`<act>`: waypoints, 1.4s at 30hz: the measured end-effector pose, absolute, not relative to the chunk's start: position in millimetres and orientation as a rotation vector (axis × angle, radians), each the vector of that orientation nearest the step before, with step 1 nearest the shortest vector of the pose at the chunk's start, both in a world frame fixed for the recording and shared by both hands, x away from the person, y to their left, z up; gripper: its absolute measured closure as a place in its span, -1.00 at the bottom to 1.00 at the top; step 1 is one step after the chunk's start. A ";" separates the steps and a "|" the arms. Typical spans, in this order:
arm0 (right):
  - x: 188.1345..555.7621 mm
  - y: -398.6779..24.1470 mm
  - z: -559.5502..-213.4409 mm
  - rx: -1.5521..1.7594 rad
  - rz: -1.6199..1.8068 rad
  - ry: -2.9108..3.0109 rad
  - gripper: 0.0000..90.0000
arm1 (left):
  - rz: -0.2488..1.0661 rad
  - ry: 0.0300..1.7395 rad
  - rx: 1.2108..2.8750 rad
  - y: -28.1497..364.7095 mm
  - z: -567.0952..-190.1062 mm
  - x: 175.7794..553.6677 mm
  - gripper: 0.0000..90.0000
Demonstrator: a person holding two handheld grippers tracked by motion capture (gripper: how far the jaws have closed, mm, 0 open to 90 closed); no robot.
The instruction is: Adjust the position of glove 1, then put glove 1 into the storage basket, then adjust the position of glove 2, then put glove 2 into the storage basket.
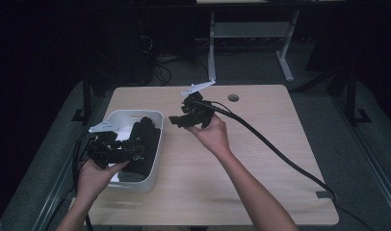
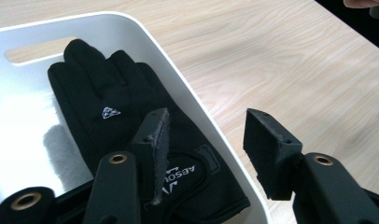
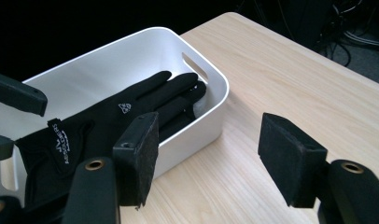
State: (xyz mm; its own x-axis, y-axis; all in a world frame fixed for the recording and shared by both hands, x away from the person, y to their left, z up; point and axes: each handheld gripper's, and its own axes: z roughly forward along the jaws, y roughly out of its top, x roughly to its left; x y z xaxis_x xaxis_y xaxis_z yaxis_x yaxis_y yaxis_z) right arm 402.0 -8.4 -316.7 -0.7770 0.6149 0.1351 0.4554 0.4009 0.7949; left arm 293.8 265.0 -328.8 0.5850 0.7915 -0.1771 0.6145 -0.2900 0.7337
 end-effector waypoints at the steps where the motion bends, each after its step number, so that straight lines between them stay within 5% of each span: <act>1: 401.5 -9.1 -315.8 0.957 1.314 2.474 -0.18 | 0.281 1.117 2.010 264.4 -328.6 293.8 0.08; 17: 399.0 -51.6 -314.9 1.026 1.248 2.432 -0.30 | 0.271 1.108 2.001 252.9 -328.2 296.7 -0.15; 42: 380.7 -145.6 -341.2 1.239 1.209 2.318 -0.32 | 0.265 1.037 2.018 225.8 -320.8 296.9 -0.23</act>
State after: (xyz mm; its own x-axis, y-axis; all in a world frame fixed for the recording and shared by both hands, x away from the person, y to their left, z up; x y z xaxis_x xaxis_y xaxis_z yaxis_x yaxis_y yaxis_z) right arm 380.7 -145.6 -341.2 -0.6083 0.7784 0.1552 0.5730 0.2953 0.7645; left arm 296.9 225.8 -320.8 0.6371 0.7510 -0.1734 0.5757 -0.3140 0.7550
